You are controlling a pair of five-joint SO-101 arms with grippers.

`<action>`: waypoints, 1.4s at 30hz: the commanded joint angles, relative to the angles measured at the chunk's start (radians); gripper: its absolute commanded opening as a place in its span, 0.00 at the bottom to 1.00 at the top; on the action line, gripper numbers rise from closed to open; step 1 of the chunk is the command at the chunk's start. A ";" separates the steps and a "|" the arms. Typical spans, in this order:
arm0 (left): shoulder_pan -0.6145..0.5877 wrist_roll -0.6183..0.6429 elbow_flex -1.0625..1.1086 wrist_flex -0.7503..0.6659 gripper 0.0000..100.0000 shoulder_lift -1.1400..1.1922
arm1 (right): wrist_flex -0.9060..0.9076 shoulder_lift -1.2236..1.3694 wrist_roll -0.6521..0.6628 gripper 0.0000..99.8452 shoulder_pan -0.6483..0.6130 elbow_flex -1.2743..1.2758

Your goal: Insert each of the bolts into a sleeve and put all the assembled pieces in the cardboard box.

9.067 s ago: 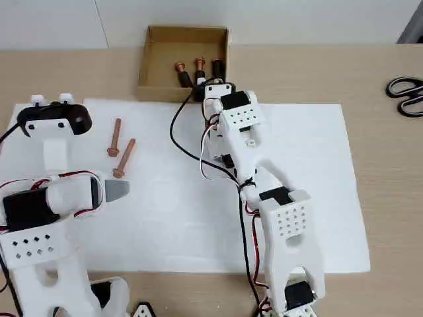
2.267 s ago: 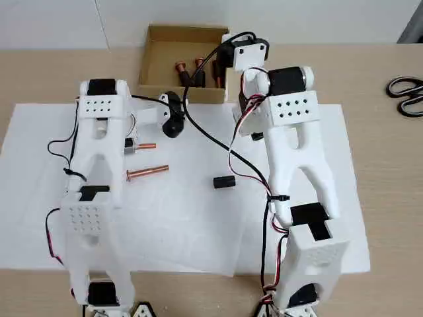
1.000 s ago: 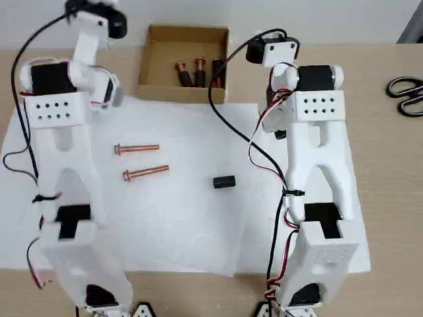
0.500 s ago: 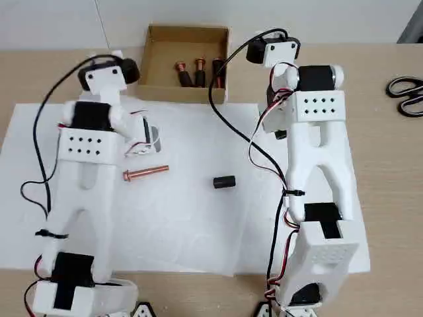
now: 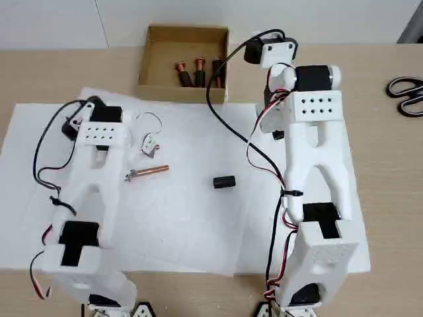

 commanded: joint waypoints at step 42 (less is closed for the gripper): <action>-0.041 -0.055 -0.039 -0.071 0.02 0.226 | 0.019 -0.081 -0.014 0.06 -0.007 -0.040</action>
